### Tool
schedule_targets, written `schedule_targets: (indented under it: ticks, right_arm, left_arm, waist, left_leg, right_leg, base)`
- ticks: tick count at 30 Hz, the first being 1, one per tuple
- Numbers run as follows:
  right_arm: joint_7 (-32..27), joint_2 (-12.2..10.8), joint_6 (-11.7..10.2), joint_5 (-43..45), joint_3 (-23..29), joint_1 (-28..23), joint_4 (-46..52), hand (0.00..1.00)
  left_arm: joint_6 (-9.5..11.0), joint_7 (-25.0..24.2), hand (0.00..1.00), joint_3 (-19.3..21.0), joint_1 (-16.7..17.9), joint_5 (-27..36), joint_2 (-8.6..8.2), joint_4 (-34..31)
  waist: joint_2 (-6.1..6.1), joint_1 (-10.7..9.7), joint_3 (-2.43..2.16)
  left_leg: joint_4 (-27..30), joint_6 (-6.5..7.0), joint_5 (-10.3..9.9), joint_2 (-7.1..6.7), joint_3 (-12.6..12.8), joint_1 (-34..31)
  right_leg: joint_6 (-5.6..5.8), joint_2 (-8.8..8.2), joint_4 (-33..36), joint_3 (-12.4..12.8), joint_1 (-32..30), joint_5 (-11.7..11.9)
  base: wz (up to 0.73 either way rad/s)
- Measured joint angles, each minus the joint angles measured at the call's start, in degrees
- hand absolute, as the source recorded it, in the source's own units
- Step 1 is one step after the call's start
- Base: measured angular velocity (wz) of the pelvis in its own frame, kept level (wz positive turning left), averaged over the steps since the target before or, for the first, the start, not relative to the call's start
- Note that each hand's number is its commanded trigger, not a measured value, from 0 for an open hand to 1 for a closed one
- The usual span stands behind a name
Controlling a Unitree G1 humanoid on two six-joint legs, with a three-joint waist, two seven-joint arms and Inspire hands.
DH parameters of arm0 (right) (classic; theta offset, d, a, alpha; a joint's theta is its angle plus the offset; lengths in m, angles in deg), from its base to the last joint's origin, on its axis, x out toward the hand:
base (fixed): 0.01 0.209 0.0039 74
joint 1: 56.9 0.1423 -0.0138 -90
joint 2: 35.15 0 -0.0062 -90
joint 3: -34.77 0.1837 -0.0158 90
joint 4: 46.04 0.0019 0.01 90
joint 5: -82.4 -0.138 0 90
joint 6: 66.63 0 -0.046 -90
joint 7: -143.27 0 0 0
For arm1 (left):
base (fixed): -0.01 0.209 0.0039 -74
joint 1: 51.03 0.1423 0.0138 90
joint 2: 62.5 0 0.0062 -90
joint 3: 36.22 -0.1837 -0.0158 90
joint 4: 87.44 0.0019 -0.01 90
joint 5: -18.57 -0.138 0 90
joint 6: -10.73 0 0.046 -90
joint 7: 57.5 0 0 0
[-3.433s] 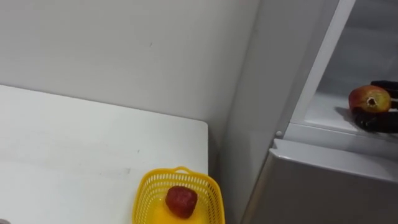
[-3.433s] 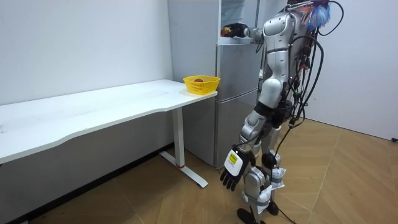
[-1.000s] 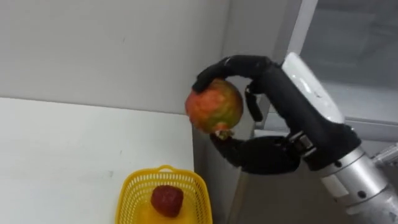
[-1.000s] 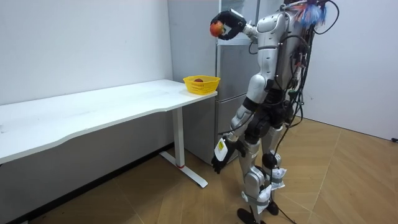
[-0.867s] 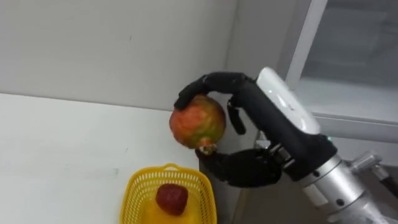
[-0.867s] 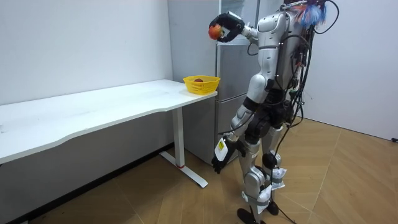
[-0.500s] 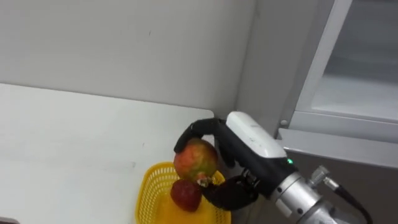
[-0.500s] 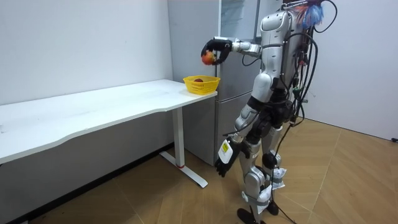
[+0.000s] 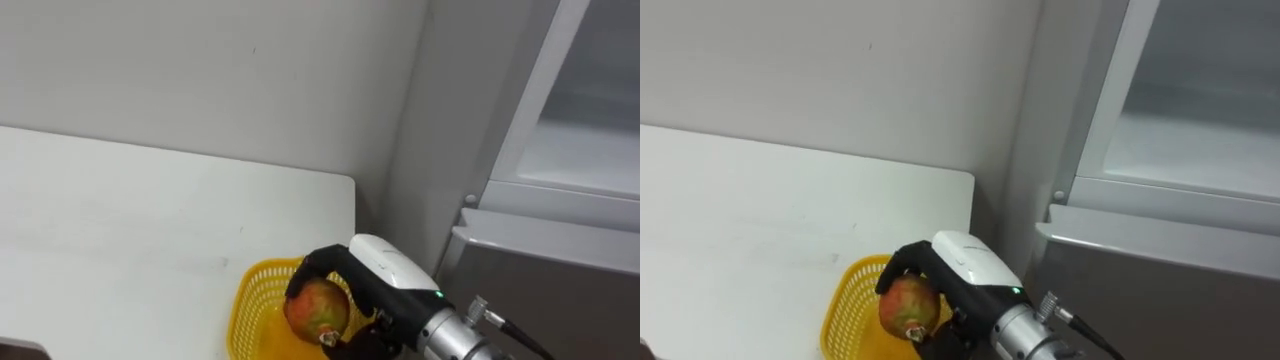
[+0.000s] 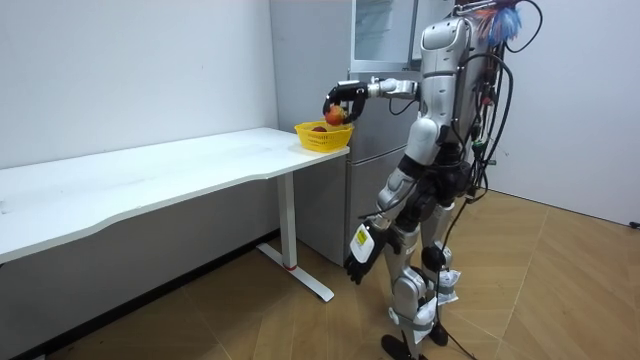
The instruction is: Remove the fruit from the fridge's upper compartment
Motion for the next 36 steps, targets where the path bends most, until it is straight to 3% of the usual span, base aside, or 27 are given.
schedule_targets:
  ticks: [15,16,17,36]
  right_arm:
    - [0.6,-0.8,0.2,0.1,-0.3,0.0,-1.5,1.00]
    - [0.6,-0.8,0.2,0.1,-0.3,0.0,-1.5,0.56]
    - [0.6,-0.8,0.2,0.1,-0.3,0.0,-1.5,0.00]
    - [0.6,-1.1,0.3,0.1,-0.3,-0.1,-1.5,0.00]
  left_arm:
    - [-0.3,0.0,0.00,0.0,0.1,0.0,-0.13,0.3]
    - [-0.3,0.0,0.00,0.0,0.1,0.0,-0.13,0.3]
    - [-0.3,0.0,0.00,0.0,0.1,0.0,-0.13,0.3]
    - [-1.0,-0.1,0.00,0.1,0.1,0.1,-0.29,0.3]
  waist:
    - [0.05,0.0,0.02]
    - [0.05,0.0,0.02]
    - [0.06,0.0,0.02]
    - [0.50,-0.2,-0.33]
  left_leg:
    - [0.2,0.00,0.0,0.00,-0.1,-0.4]
    - [0.2,0.00,0.0,0.00,-0.1,-0.4]
    - [0.3,0.00,0.0,0.00,-0.1,-0.4]
    - [0.4,0.00,0.0,-0.01,-0.3,-0.4]
  right_leg:
    - [0.00,-0.06,0.0,-0.4,-0.1,0.0]
    - [0.00,-0.07,0.0,-0.4,-0.1,0.0]
    - [0.00,-0.07,0.0,-0.4,-0.1,0.0]
    - [-0.03,-0.16,0.2,-0.9,0.0,0.0]
  base:
    - [0.00]
    - [0.00]
    - [0.00]
    - [0.00]
